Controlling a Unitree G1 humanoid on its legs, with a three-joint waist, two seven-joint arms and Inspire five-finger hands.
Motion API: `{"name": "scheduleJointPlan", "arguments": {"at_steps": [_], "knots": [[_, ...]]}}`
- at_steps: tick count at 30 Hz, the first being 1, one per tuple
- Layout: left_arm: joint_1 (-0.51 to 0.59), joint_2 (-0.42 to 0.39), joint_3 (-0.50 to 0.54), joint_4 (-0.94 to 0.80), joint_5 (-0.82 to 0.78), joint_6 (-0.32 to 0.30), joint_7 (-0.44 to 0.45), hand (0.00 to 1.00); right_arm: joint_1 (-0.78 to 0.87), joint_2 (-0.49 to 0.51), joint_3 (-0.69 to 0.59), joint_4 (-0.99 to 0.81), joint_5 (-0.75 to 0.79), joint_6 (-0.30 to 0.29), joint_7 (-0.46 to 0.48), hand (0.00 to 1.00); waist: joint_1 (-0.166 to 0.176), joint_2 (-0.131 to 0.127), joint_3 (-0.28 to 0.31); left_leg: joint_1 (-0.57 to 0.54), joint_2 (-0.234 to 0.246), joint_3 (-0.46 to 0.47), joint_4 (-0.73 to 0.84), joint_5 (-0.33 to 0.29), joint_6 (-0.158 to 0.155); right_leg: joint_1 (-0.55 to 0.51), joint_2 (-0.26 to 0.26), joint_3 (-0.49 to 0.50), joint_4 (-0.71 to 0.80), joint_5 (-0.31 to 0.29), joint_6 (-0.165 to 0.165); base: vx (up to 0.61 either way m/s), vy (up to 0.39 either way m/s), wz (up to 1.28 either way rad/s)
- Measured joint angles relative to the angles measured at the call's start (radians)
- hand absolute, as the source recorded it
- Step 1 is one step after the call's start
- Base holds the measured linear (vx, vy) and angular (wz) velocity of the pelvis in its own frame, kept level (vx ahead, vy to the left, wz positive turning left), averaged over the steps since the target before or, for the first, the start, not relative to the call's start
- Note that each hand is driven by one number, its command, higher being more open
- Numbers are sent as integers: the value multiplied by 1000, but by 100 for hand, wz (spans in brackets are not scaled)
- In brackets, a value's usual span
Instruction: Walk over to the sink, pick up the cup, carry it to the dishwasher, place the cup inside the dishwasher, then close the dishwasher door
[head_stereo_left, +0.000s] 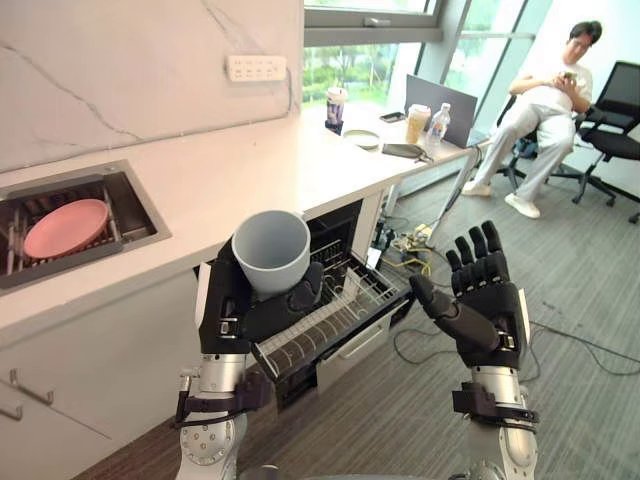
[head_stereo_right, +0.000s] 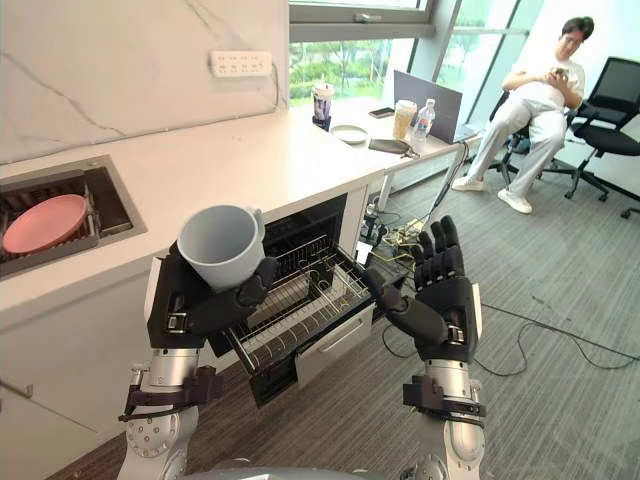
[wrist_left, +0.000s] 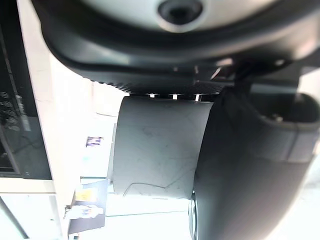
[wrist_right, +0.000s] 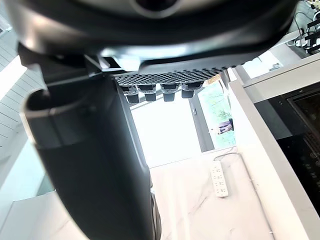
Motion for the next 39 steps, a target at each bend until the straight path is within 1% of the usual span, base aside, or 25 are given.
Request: {"name": "scheduleJointPlan", "arguments": {"at_steps": [1, 2, 3, 4, 6, 10, 12, 13, 15, 17, 20, 21, 22, 23, 24, 25, 26, 27, 28, 30, 31, 33, 35, 37, 39], "knots": [[0, -3, 0, 17, 1, 9, -1, 0, -3, -13, -6, 1, 2, 0, 8, 100, -5, -9, -4, 5, -17, -16, 1, -6, -9, 0, -8, 3, -76, 52, 12, 224, -99, 25], [0, -6, -4, 25, 2, 18, -2, 0, -2, -20, -11, 1, 5, 0, 10, 100, -6, -2, -8, 7, -17, -32, -4, -9, -13, 17, -4, 1, -94, 53, 13, 250, -105, 28], [3, -11, -9, 26, 7, 24, -6, 0, -5, -33, -13, 1, 24, 0, 12, 100, 0, 4, -13, 8, -11, -41, -16, -13, -21, 37, 3, -3, -135, 54, 15, 170, -85, 15], [3, -17, -14, 25, 8, 24, -5, 0, -12, -42, -12, 1, 31, 3, 12, 100, 9, 7, -15, 8, -4, -44, -31, -17, -28, 48, 15, -6, -172, 58, 23, 147, -81, 6], [4, -23, -16, 26, 8, 27, -3, 0, -26, -47, -6, 1, 32, 4, 12, 100, 11, 6, -15, 7, -1, -51, -48, -15, -37, 65, 23, -14, -217, 66, 35, 81, -70, 6], [4, -30, -18, 25, 9, 28, 0, 0, -35, -47, 6, -1, 39, 12, 21, 100, 23, 10, -22, 7, -3, -57, -60, -13, -39, 99, 30, -23, -290, 87, 48, 44, -7, 7], [7, -32, -15, 20, 10, 28, 0, 0, -35, -48, 10, -6, 40, 30, 35, 100, 37, 11, -28, -6, -8, -67, -62, -10, -36, 116, 32, -32, -341, 110, 53, 3, 29, 12], [10, -32, -16, 17, 11, 28, 0, 0, -35, -48, 18, -7, 41, 35, 39, 100, 37, 11, -28, -10, -11, -73, -63, -7, -35, 121, 31, -39, -352, 115, 54, 1, 30, 28], [20, -33, -14, 1, 12, 29, -1, 0, -36, -48, 38, -8, 52, 62, 62, 100, 40, 11, -30, -19, -22, -85, -80, 9, -31, 130, 28, -61, -382, 132, 57, -20, 30, 29], [29, -33, -13, -5, 9, 28, -9, 0, -37, -48, 44, -7, 55, 79, 65, 100, 47, 12, -31, -22, -28, -92, -90, 19, -33, 132, 22, -74, -383, 133, 57, -38, 26, 28], [31, -43, -18, -5, 7, 27, -36, 0, -55, -84, 0, 0, 67, 89, 60, 100, 39, 12, -32, -25, -57, -115, -112, 70, -51, 132, -8, -118, -371, 134, 57, -60, 46, 47], [31, -46, -18, -4, 7, 26, -40, 0, -77, -111, -33, 7, 81, 95, 60, 100, 29, 11, -31, -32, -74, -125, -116, 89, -76, 131, -34, -134, -365, 136, 58, -92, 92, 37], [29, -40, -19, -4, 8, 21, -41, 0, -99, -123, -73, 12, 101, 101, 63, 100, 29, 12, -29, -51, -42, -61, -52, 41, -22, 129, -48, -141, -359, 141, 64, -93, 101, 30], [29, -39, -23, -3, 8, 17, -41, 0, -108, -126, -88, 15, 113, 101, 63, 100, 27, 23, -33, -61, -1, -18, 1, 23, -22, 130, -49, -143, -355, 142, 66, -92, 127, 10], [29, -46, -29, 7, 10, 10, -42, 0, -120, -136, -115, 20, 134, 101, 63, 100, 19, 37, -39, -62, 78, 26, 62, 16, -40, 133, -49, -142, -357, 148, 77, -79, 180, 3], [29, -59, -32, 16, 12, 3, -42, 0, -124, -145, -127, 20, 143, 101, 62, 100, 5, 62, -55, -45, 125, 20, 43, 20, -67, 131, -51, -138, -364, 155, 93, -76, 232, -5], [28, -64, -34, 20, 12, 1, -42, 0, -125, -148, -130, 20, 143, 102, 59, 100, 3, 73, -61, -30, 129, 9, 7, 19, -97, 125, -57, -129, -366, 153, 99, -63, 334, -24], [23, -67, -36, 23, 12, -2, -41, 0, -127, -144, -130, 23, 143, 102, 55, 100, -3, 92, -69, -8, 109, 13, -62, 7, -136, 107, -63, -103, -372, 166, 118, -37, 316, -36], [18, -47, -35, 30, 12, -3, -40, 0, -126, -120, -122, 27, 140, 117, 52, 100, -13, 85, -69, -1, 80, 30, -91, 20, -122, 102, -81, -71, -395, 189, 110, -41, 329, -32], [4, -25, -32, 38, 12, -2, -26, 0, -127, -107, -107, 27, 135, 131, 53, 100, -24, 75, -62, 1, 44, 45, -117, 35, -104, 93, -106, -42, -420, 219, 122, -40, 219, -22], [-4, -21, -25, 41, 12, -1, -19, 0, -133, -106, -93, 28, 134, 147, 53, 100, -22, 74, -54, 2, 23, 73, -126, 43, -89, 73, -127, -15, -425, 239, 138, -49, 159, -31], [-14, -21, -25, 42, 8, 5, -18, 0, -131, -89, -88, 29, 117, 162, 48, 100, -25, 74, -50, 4, 3, 81, -129, 46, -81, 67, -144, -5, -426, 256, 161, -31, 110, -18], [-27, -22, -31, 42, 7, 12, -26, 0, -119, -63, -92, 29, 114, 169, 35, 100, -31, 67, -45, 5, -6, 83, -126, 44, -75, 67, -153, -5, -425, 258, 163, -11, 48, -1], [-39, -24, -45, 42, 6, 27, -38, 0, -100, -34, -92, 29, 115, 169, 32, 100, -39, 62, -38, 3, -10, 85, -112, 26, -74, 62, -160, -6, -409, 253, 151, -19, 36, -6], [-42, -36, -45, 42, 14, 43, -49, 0, -81, -20, -75, 29, 115, 169, 40, 100, -46, 68, -17, 6, 0, 114, -110, 10, -61, -4, -159, -31, -299, 255, 107, -46, 53, -36]]}}
